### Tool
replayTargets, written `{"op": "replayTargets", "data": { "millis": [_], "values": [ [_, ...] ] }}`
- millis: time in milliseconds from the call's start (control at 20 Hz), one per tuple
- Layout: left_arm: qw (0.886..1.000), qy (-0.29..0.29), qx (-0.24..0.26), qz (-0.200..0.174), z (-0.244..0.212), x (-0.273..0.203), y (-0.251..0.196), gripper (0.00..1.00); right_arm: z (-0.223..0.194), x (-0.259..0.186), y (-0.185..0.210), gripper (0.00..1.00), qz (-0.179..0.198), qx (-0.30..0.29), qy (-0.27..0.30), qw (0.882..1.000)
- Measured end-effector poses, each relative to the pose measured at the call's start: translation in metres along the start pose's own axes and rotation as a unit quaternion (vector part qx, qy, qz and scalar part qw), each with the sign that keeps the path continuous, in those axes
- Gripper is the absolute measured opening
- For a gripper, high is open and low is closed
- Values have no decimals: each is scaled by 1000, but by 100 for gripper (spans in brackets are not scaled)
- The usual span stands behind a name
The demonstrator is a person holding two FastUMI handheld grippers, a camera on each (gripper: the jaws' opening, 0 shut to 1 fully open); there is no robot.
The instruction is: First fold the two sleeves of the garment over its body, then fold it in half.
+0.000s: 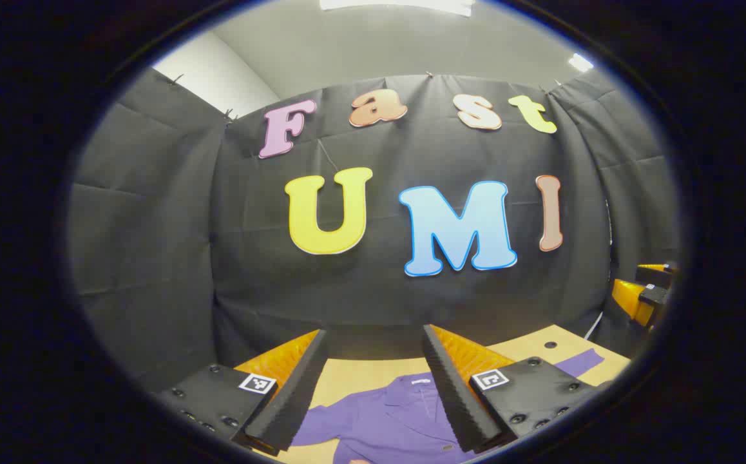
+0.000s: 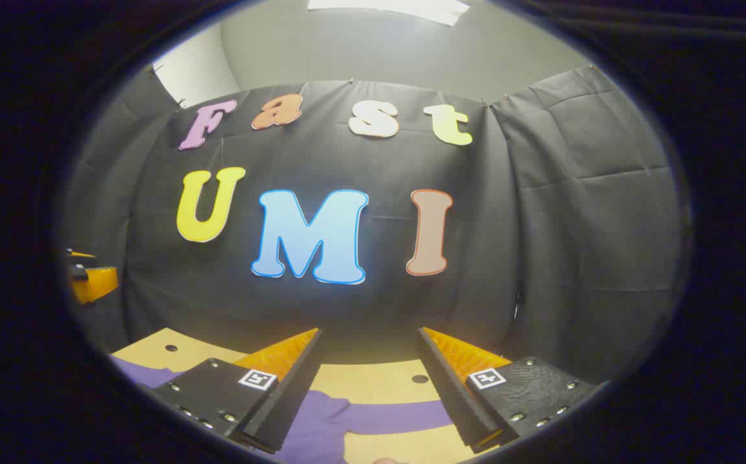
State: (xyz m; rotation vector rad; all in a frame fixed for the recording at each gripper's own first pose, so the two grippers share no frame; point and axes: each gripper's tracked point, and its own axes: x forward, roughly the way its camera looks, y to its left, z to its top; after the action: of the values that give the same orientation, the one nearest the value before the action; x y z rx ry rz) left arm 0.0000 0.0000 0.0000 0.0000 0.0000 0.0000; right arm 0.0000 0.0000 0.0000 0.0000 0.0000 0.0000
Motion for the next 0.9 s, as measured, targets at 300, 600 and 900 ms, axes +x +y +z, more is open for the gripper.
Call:
{"op": "replayTargets", "data": {
  "millis": [300,600,900],
  "values": [
    [1000,1,9,-2,-1,15,-5,95,-9,15,2,93,9,-2,9,1000],
    [1000,5,10,1,-1,15,-8,95,-35,28,-7,93,7,1,35,999],
    [999,19,14,25,-6,9,-7,95,-129,71,-82,93,-44,22,118,992]
  ]
}}
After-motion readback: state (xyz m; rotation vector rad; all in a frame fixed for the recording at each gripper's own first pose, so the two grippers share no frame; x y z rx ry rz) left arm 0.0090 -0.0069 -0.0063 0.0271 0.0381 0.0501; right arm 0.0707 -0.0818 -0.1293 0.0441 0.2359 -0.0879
